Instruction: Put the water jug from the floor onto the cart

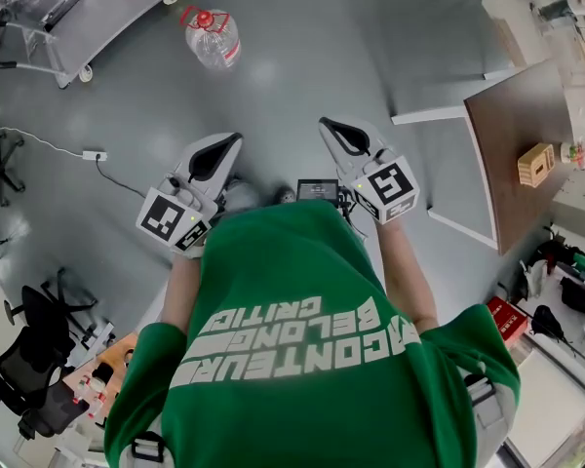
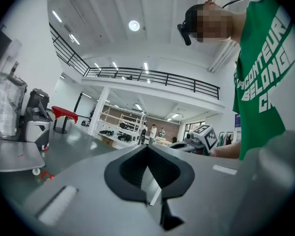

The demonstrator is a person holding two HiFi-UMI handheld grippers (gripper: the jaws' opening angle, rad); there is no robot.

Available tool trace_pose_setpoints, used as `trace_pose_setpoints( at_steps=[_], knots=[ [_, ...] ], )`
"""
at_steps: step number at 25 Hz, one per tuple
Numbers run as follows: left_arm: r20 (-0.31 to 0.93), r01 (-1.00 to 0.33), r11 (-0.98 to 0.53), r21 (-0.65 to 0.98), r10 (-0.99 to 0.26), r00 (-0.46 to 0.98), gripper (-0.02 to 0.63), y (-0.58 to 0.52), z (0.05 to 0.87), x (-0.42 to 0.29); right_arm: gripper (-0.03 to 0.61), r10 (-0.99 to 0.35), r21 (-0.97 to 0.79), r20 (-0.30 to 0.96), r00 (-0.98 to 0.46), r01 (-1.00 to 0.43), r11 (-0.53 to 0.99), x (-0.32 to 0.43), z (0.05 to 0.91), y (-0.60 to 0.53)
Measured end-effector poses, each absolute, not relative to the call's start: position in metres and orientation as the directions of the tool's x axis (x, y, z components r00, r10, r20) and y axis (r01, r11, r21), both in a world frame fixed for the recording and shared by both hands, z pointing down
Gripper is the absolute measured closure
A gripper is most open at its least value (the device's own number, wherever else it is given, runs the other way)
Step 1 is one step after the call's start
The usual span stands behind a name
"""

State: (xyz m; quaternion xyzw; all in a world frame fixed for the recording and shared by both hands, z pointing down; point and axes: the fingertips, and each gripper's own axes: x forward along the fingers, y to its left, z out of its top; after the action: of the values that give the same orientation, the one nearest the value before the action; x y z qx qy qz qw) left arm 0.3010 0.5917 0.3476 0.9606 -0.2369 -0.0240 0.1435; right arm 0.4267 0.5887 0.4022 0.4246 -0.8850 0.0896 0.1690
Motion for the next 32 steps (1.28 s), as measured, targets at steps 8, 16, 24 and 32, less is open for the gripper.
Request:
trace_pose_setpoints(
  at_steps=[8, 16, 24, 32],
  knots=[
    [-0.008, -0.458, -0.825, 0.332, -0.488, 0.873, 0.601, 0.543, 0.341, 0.248, 0.586, -0.674, 0.009, 0.402, -0.620, -0.733, 0.680, 0.369, 0.399, 0.534],
    [-0.043, -0.428, -0.791, 0.437, -0.493, 0.869, 0.601, 0.513, 0.343, 0.195, 0.586, -0.607, 0.039, 0.412, -0.679, -0.652, 0.757, 0.294, 0.392, 0.486],
    [-0.028, -0.487, -0.757, 0.436, -0.552, 0.833, 0.601, 0.488, 0.348, 0.140, 0.586, -0.560, 0.056, 0.444, -0.700, -0.602, 0.797, 0.244, 0.399, 0.461],
    [-0.013, -0.524, -0.734, 0.431, -0.586, 0.810, 0.601, 0.473, 0.354, 0.107, 0.586, -0.552, 0.076, 0.455, -0.699, -0.587, 0.806, 0.223, 0.401, 0.435]
  ],
)
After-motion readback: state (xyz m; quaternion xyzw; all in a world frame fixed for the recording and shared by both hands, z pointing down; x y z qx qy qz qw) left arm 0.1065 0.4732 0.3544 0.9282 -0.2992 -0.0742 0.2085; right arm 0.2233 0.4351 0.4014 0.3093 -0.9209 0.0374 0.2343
